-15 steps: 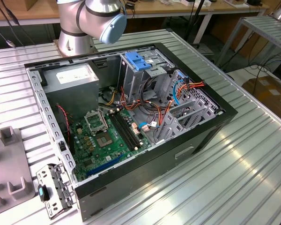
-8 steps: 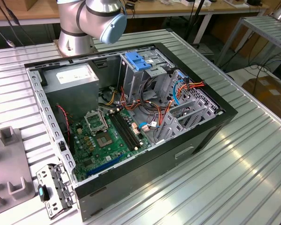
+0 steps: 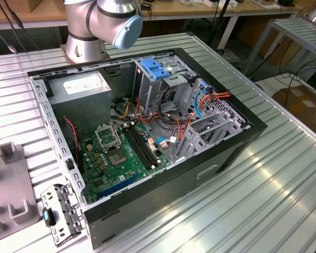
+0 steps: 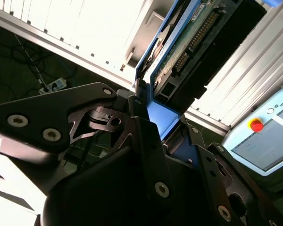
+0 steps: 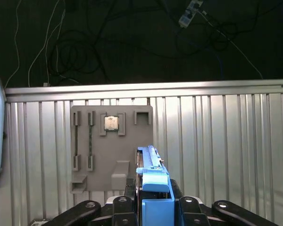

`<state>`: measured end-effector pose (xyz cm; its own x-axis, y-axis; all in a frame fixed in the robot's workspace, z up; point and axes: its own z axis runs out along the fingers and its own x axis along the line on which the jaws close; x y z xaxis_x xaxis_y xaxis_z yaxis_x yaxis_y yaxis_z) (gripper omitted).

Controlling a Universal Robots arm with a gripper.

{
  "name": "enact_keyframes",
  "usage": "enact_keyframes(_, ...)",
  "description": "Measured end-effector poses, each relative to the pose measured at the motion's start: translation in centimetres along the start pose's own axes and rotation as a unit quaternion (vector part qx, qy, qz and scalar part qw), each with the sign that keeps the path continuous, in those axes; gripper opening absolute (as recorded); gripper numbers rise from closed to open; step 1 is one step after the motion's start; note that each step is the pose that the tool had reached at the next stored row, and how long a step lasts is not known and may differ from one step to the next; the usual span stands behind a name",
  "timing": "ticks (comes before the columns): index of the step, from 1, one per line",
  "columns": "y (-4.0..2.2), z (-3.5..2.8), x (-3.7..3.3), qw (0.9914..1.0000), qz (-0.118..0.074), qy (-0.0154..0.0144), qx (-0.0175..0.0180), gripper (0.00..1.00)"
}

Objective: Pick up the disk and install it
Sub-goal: 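Pick up the disk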

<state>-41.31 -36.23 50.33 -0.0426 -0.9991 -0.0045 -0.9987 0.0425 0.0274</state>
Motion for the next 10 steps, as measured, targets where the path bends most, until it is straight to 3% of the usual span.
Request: enact_keyframes(10, -1.59, -0.05, -0.06, 1.0, 0.001, 0.0, -0.0005, 0.37)
